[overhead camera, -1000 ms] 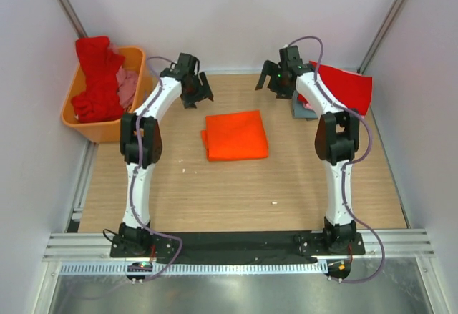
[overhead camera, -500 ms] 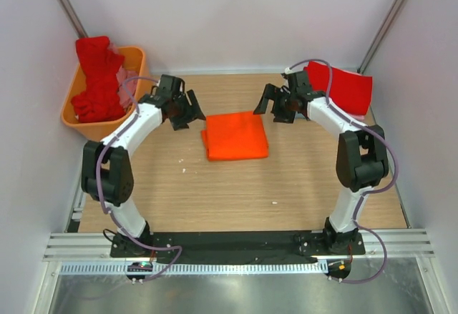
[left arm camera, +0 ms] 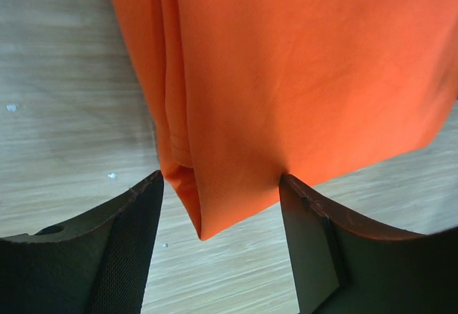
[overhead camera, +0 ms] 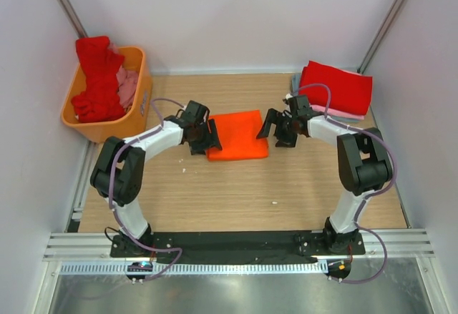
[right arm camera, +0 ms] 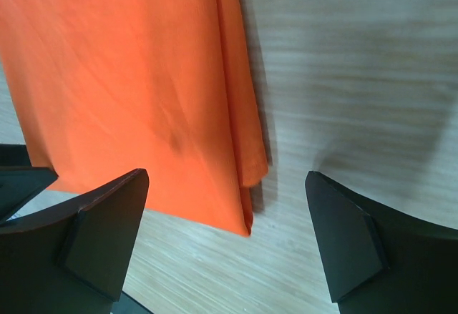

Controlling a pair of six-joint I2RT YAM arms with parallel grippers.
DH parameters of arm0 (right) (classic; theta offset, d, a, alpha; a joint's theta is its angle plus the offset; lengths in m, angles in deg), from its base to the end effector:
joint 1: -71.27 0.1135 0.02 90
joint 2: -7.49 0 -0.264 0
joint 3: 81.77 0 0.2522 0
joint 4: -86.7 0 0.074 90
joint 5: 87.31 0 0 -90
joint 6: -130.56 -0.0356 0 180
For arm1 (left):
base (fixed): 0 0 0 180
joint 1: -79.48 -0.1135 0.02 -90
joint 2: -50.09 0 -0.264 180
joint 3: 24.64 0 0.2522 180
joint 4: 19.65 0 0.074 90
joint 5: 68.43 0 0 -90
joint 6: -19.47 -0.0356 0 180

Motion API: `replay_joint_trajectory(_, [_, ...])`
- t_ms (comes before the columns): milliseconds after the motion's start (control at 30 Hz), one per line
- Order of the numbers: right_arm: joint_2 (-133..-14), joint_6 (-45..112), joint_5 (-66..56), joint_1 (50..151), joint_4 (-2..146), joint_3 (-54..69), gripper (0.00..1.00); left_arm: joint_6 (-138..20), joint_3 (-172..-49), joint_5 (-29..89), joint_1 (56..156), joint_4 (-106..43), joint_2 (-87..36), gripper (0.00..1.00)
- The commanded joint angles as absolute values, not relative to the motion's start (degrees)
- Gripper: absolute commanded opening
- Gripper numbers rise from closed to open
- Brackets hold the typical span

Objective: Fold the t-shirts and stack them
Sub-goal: Fold the tshirt

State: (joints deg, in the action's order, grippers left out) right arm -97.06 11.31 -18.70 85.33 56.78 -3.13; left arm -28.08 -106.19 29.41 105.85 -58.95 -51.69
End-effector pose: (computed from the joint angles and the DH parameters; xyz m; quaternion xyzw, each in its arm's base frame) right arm 0.3590 0.1033 0.1702 0.0701 0.9382 0.2714 0.2029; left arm 0.3257 -0.1669 0.1906 -0.1168 0.9556 -0.2026 0.1790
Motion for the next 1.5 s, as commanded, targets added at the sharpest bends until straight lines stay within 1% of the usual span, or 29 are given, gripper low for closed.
replay_joint_trajectory(0, [-90.78, 11.38, -19.20, 85.24, 60.46, -5.42, 0.98, -25.45, -104.06, 23.16, 107.60, -58.20, -49.23, 0.66])
replay_joint_trajectory(33, [-90.34, 11.38, -19.11, 85.33, 60.55, -5.96, 0.97, -24.58, -103.79, 22.11, 108.56, -58.98, -49.49, 0.66])
replay_joint_trajectory(100, [-89.28, 11.29, -18.93, 85.33, 60.81, -7.80, 0.98, -23.87, -103.35, 19.03, 109.45, -59.60, -50.28, 0.57])
replay_joint_trajectory(133, [-88.93, 11.29, -18.85, 85.33, 60.99, -8.24, 0.98, -23.52, -103.18, 18.24, 109.80, -59.60, -50.54, 0.50])
replay_joint_trajectory(167, [-88.67, 11.29, -18.67, 85.33, 60.99, -8.77, 0.98, -22.82, -102.65, 16.67, 110.50, -59.60, -50.98, 0.21])
replay_joint_trajectory(233, [-87.70, 11.21, -18.32, 85.33, 61.60, -10.61, 0.98, -22.81, -101.95, 15.42, 111.38, -58.65, -51.42, 0.00])
replay_joint_trajectory(367, [-84.80, 10.24, -16.92, 85.33, 63.18, -15.00, 0.98, -24.30, -99.58, 8.67, 115.59, -57.32, -49.85, 0.00])
replay_joint_trajectory(400, [-84.01, 9.20, -16.74, 85.24, 63.62, -17.19, 0.98, -24.91, -98.62, 2.21, 116.91, -57.93, -46.71, 0.00])
replay_joint_trajectory(433, [-81.74, 8.40, -16.74, 85.16, 65.28, -18.43, 0.98, -25.01, -97.48, -1.25, 119.70, -58.11, -45.03, 0.00])
replay_joint_trajectory(533, [-77.78, 5.06, -18.57, 85.24, 70.10, -23.18, 1.00, -23.87, -91.59, -9.69, 122.80, -58.46, -37.66, 0.00])
replay_joint_trajectory(633, [-77.06, 1.99, -21.21, 85.24, 75.46, -25.82, 1.00, -22.02, -84.21, -11.39, 122.81, -56.89, -31.77, 0.00])
replay_joint_trajectory(667, [-77.76, 1.54, -22.18, 85.24, 76.36, -26.00, 1.00, -21.67, -81.06, -10.87, 122.72, -56.36, -30.78, 0.08])
replay_joint_trajectory(700, [-78.37, 1.28, -22.53, 85.24, 77.15, -25.91, 1.00, -21.49, -79.81, -9.90, 122.63, -55.05, -29.81, 0.24])
replay_joint_trajectory(733, [-80.90, 0.58, -24.02, 85.24, 79.07, -25.39, 1.00, -20.88, -77.80, -6.94, 122.37, -54.60, -28.06, 0.67])
replay_joint_trajectory(767, [-82.23, 0.14, -24.73, 85.24, 81.09, -24.69, 1.00, -20.70, -77.52, -5.95, 122.37, -54.94, -27.70, 0.74])
replay_joint_trajectory(833, [-84.69, -0.22, -25.96, 85.33, 81.90, -23.46, 1.00, -20.17, -77.86, -4.71, 122.46, -56.52, -27.00, 0.83])
replay_joint_trajectory(933, [-89.53, 0.22, -27.02, 85.77, 81.03, -20.12, 1.00, -19.04, -79.26, -5.58, 122.37, -61.87, -24.54, 0.86])
replay_joint_trajectory(967, [-90.93, 0.39, -26.85, 86.55, 80.68, -18.89, 1.00, -18.94, -79.53, -6.81, 122.37, -64.59, -21.40, 0.87])
replay_joint_trajectory(1033, [-91.82, 0.92, -25.80, 87.87, 79.36, -17.83, 1.00, -19.03, -79.71, -7.87, 121.23, -66.19, -17.95, 0.86])
replay_joint_trajectory(1067, [-92.61, 1.45, -25.01, 89.10, 78.75, -16.96, 1.00, -19.47, -79.54, -7.18, 118.88, -65.94, -14.63, 0.83])
replay_joint_trajectory(1100, [-93.05, 1.54, -24.82, 89.63, 78.65, -16.60, 1.00, -20.08, -79.27, -6.30, 117.38, -65.32, -13.47, 0.78])
replay_joint_trajectory(1133, [-93.40, 1.28, -24.65, 89.99, 78.74, -16.33, 1.00, -21.91, -78.31, -5.07, 115.79, -64.19, -12.50, 0.63])
replay_joint_trajectory(1200, [-94.11, 0.92, -24.30, 91.13, 79.35, -16.42, 1.00, -23.68, -77.43, 0.46, 110.97, -60.32, -12.22, 0.54])
replay_joint_trajectory(1233, [-94.37, 0.58, -24.21, 91.39, 79.70, -16.51, 1.00, -24.47, -77.34, 2.57, 109.81, -59.00, -12.75, 0.48])
replay_joint_trajectory(1300, [-94.55, 0.14, -24.12, 92.01, 80.41, -16.68, 1.00, -26.50, -77.68, 6.95, 108.05, -55.05, -15.72, 0.44])
replay_joint_trajectory(1333, [-94.81, 0.13, -24.21, 92.18, 80.50, -16.68, 0.99, -26.85, -77.95, 8.46, 107.87, -53.99, -16.70, 0.28])
replay_joint_trajectory(1400, [-94.99, 0.04, -24.12, 92.45, 80.50, -16.68, 0.99, -27.64, -78.39, 13.02, 107.87, -49.95, -18.81, 0.09])
replay_joint_trajectory(1433, [-94.90, 0.04, -24.12, 92.54, 80.50, -16.68, 0.98, -27.38, -78.22, 17.14, 107.87, -48.54, -19.95, 0.00])
replay_joint_trajectory(1467, [-94.73, 0.22, -24.03, 92.54, 80.24, -16.86, 0.98, -27.12, -77.87, 19.00, 107.87, -45.83, -20.05, 0.00])
